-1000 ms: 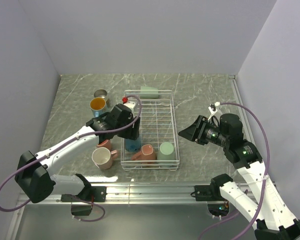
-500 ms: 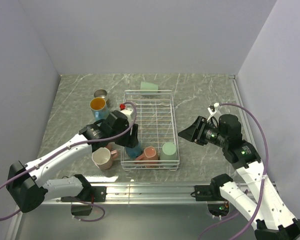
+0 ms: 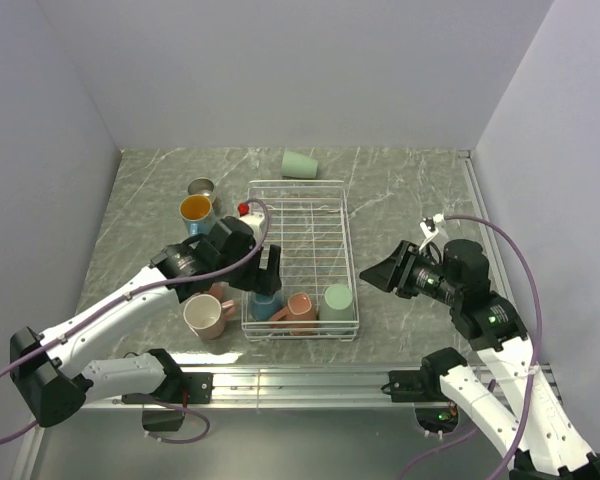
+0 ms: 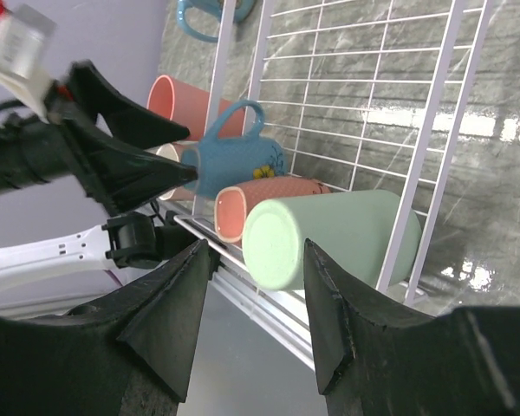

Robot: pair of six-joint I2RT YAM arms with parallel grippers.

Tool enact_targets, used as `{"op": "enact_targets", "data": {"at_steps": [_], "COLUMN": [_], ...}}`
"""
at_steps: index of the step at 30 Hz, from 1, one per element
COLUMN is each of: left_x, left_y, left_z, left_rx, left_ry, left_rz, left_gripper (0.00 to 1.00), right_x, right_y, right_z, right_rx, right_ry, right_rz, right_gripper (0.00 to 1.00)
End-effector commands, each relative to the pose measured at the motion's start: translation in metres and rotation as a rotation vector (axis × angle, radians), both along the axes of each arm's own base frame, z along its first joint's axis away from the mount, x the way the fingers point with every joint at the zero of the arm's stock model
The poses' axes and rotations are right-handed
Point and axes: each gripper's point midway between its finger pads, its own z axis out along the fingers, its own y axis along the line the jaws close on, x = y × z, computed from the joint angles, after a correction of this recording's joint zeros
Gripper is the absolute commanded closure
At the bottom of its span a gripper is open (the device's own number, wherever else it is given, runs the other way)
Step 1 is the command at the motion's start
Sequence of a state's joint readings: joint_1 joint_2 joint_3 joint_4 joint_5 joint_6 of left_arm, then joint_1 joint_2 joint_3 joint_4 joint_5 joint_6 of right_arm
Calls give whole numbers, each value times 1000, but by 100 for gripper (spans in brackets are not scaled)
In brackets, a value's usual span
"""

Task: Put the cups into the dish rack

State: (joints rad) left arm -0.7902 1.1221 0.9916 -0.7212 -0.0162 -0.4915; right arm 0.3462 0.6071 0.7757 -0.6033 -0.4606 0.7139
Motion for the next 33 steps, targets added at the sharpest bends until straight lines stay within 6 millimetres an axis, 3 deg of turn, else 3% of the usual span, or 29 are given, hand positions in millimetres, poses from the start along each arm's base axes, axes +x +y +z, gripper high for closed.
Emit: {"op": "enact_targets", "data": {"at_steps": [1, 3, 5, 8, 9, 11, 12, 13, 15, 16, 17, 18, 19, 20, 21, 22, 23, 24, 25, 26, 27, 29, 30, 31, 32, 33], "left_x": [7, 9, 11, 24, 32, 45, 54, 64, 93, 108, 132, 147, 166, 192, 210, 236, 257, 277, 306, 322, 350, 378, 389, 413, 424, 432], "left_y": [-14, -17, -18, -17, -17, -18, -20, -25, -25, -33, -23, -24, -31, -20, -19, -22, -11, -12, -14, -7, -12, -7, -9, -12, -8, -10], "left_z": [46, 53, 55, 75, 94, 108, 129, 128, 154, 148, 155, 173, 162, 168, 188, 169, 169, 192, 163, 175, 162, 156, 169, 136, 154, 144], "left_rx": [-96, -92, -80, -63, -77, -59, -78, -65, -88, -90, -106, -143, -153, -173, -207, -209, -274, -353, -412, -501, -579, -652, -686, -713, -750, -776], "left_ry": [-73, -78, -74, -125, -172, -218, -263, -266, -328, -305, -330, -362, -332, -356, -401, -365, -341, -391, -302, -307, -296, -319, -357, -313, -354, -334], "left_rz": [-18, -26, -30, -3, 18, 28, 37, 34, 45, 27, 56, 61, 40, 76, 82, 85, 106, 97, 138, 110, 122, 123, 109, 134, 125, 116], "left_gripper": [9, 1, 1, 1, 1, 1, 1, 1, 1, 1, 1, 1, 1, 1, 1, 1, 1, 1, 1, 1, 1, 1, 1, 1, 1, 1], "right_x": [-3, -6, -9, -13, -14, -16, -17, -16, -17, -17, -18, -18, -20, -21, -20, -19, -19, -16, -14, -10, -11, -3, -1, 1, 8, 11], "right_y": [-5, -7, -7, -6, -6, -6, -6, -7, -10, -11, -12, -14, -16, -17, -19, -20, -21, -22, -25, -27, -34, -40, -42, -43, -44, -44], "right_z": [2, 0, -1, 4, 6, 9, 10, 11, 13, 13, 15, 16, 15, 18, 18, 17, 14, 9, 1, 4, -1, 13, 15, 15, 17, 15], "right_rx": [-12, -14, -14, 8, 13, 15, 11, 8, -2, -5, -10, -14, -20, -20, -24, -30, -39, -55, -81, -116, -166, -217, -246, -265, -288, -300], "right_ry": [-47, -49, -51, -66, -71, -77, -89, -96, -107, -109, -106, -103, -90, -95, -96, -92, -88, -74, -44, -36, -2, -11, -21, -15, -10, 6], "right_rz": [-7, -7, -7, 2, 6, 11, 16, 13, 1, -3, -8, -20, -26, -34, -47, -55, -60, -63, -79, -78, -95, -118, -114, -110, -110, -110], "right_gripper": [45, 45, 45, 45, 45, 45, 46, 46, 46, 46, 46, 46, 46, 46, 46, 46, 46, 46, 46, 46, 46, 46, 46, 45, 45, 46]}}
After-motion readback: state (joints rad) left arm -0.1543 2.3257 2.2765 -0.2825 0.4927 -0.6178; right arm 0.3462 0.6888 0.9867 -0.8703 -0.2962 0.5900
